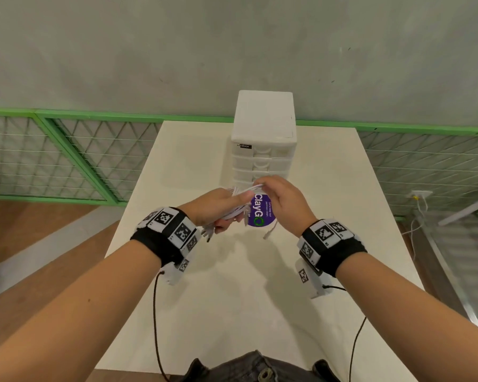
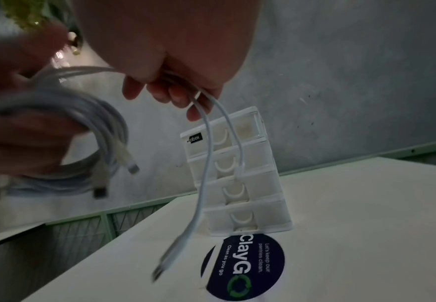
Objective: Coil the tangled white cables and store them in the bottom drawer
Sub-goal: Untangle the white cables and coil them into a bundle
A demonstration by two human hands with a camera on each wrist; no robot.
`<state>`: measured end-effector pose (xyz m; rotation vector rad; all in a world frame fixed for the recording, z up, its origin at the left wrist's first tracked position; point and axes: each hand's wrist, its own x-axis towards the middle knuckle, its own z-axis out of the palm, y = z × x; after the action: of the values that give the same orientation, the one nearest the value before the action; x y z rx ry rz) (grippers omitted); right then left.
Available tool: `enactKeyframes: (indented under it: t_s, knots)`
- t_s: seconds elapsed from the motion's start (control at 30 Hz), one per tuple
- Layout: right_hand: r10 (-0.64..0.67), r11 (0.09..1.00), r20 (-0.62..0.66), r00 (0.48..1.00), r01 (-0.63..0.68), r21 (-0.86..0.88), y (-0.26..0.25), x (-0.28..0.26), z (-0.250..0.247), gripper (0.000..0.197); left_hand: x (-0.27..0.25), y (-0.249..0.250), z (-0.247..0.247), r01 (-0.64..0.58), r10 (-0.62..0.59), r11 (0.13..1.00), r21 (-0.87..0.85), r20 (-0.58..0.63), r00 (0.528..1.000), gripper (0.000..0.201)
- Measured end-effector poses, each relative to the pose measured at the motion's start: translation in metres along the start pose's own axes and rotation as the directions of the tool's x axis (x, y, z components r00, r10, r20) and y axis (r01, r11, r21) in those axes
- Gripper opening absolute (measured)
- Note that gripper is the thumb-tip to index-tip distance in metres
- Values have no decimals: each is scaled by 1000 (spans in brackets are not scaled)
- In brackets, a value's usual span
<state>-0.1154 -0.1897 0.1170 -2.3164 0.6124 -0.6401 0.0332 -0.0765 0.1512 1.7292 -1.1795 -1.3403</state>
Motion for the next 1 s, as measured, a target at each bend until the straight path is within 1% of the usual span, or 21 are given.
enactKeyframes:
  t_s: [0.07, 0.1, 0.17, 0.23, 0.27, 0.33, 0.37, 0.43, 0.47, 0.5, 0.57, 0.63, 0.73, 0.77, 0.83, 0.9, 1.0]
  knots:
    - [27, 996, 24, 999, -29, 82, -2, 1, 2, 31, -3, 6, 2, -43, 47, 997, -71, 52, 998, 41]
    - [43, 989, 36, 998, -47, 137, -4, 1, 4, 32, -4, 9, 3, -65, 72, 993, -100, 68, 995, 39]
    - [99, 943, 43, 994, -108, 314, -10, -2, 8, 31, -4, 12, 6, -95, 105, 985, -143, 62, 993, 47]
    - [143, 855, 53, 988, -150, 496, -18, -5, 9, 32, -5, 15, 7, -105, 119, 977, -186, 67, 991, 47]
    - [151, 822, 58, 987, -158, 547, -22, -6, 9, 32, -7, 16, 7, -104, 120, 973, -204, 71, 990, 49]
    - [168, 778, 67, 984, -174, 604, -26, -9, 9, 32, -9, 16, 6, -107, 128, 965, -240, 73, 989, 53]
    - [181, 755, 66, 981, -182, 629, -28, -10, 10, 31, -10, 16, 6, -115, 140, 956, -269, 74, 987, 51]
    - [201, 756, 43, 979, -183, 629, -29, -10, 10, 26, -12, 18, 5, -130, 167, 930, -344, 80, 983, 42]
    - [199, 763, 33, 980, -176, 623, -31, -9, 9, 27, -13, 20, 4, -139, 181, 920, -368, 81, 980, 40]
    - [186, 756, 36, 982, -166, 633, -33, -9, 8, 35, -13, 22, 2, -149, 194, 911, -386, 80, 978, 39]
    - [150, 692, 63, 987, -150, 706, -36, -7, 7, 61, -14, 25, 0, -171, 228, 891, -420, 90, 970, 34]
    - [92, 664, 88, 992, -127, 737, -40, -5, 6, 67, -15, 28, -1, -189, 268, 868, -460, 112, 957, 27]
    - [89, 660, 123, 988, -151, 736, -44, -5, 3, 74, -18, 31, 0, -214, 311, 849, -482, 129, 942, 21]
    - [96, 648, 132, 987, -162, 744, -45, -5, 2, 73, -18, 31, 0, -224, 324, 841, -492, 128, 937, 22]
    - [107, 625, 146, 984, -180, 760, -47, -3, -2, 66, -18, 31, 1, -238, 330, 828, -508, 98, 939, 28]
    - [117, 637, 130, 985, -175, 751, -49, 1, -6, 57, -17, 32, 2, -253, 312, 825, -505, 33, 950, 31]
    - [151, 674, 61, 987, -147, 724, -50, 7, -14, 31, -15, 37, 4, -283, 278, 844, -456, -81, 957, 33]
